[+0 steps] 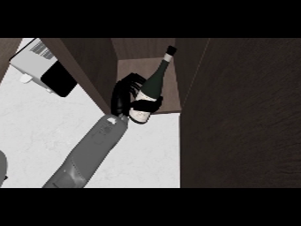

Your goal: Pick up the wine, place it into the cabinet and close the cabinet

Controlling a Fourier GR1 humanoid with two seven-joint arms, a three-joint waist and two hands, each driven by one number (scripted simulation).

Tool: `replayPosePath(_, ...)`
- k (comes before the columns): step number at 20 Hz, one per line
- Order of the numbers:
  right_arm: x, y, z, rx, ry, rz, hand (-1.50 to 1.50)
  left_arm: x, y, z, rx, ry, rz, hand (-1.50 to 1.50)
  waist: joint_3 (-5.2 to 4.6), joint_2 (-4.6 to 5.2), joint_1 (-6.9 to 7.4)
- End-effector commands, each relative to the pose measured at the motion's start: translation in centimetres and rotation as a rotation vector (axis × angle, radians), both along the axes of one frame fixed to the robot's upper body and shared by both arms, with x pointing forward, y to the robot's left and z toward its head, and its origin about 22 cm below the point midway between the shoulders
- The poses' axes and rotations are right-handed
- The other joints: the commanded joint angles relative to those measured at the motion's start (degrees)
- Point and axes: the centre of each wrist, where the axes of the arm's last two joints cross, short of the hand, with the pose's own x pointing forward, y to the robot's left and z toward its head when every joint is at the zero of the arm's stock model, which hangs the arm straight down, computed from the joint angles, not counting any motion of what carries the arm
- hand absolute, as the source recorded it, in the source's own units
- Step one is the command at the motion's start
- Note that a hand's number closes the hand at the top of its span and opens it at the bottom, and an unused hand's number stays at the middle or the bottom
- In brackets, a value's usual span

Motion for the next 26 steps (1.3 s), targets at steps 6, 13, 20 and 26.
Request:
replayPosePath(6, -1.7, 0.5, 1.7, 0.087, -0.012, 0.023, -1.5, 2.1, 1.7, -0.5, -0.032, -0.014, 0.067, 1.5, -0.1, 0.27, -0.01)
replayPosePath(13, -1.5, 0.3, 1.7, 0.066, -0.007, 0.053, -1.5, 3.2, 1.9, 0.4, -0.104, -0.047, 0.132, 1.5, -0.13, 0.55, -0.81)
replayPosePath(20, -0.8, -0.6, 0.7, 0.058, -0.018, 0.081, -1.5, 4.4, 1.0, 1.9, 0.119, -0.151, 0.112, 1.5, 0.01, 0.89, -2.6)
replayPosePath(26, -0.3, 0.5, 0.4, 0.084, -0.026, 0.094, -1.5, 4.7, 0.8, 2.3, 0.249, -0.187, 0.044, 1.5, -0.03, 1.05, -2.07)
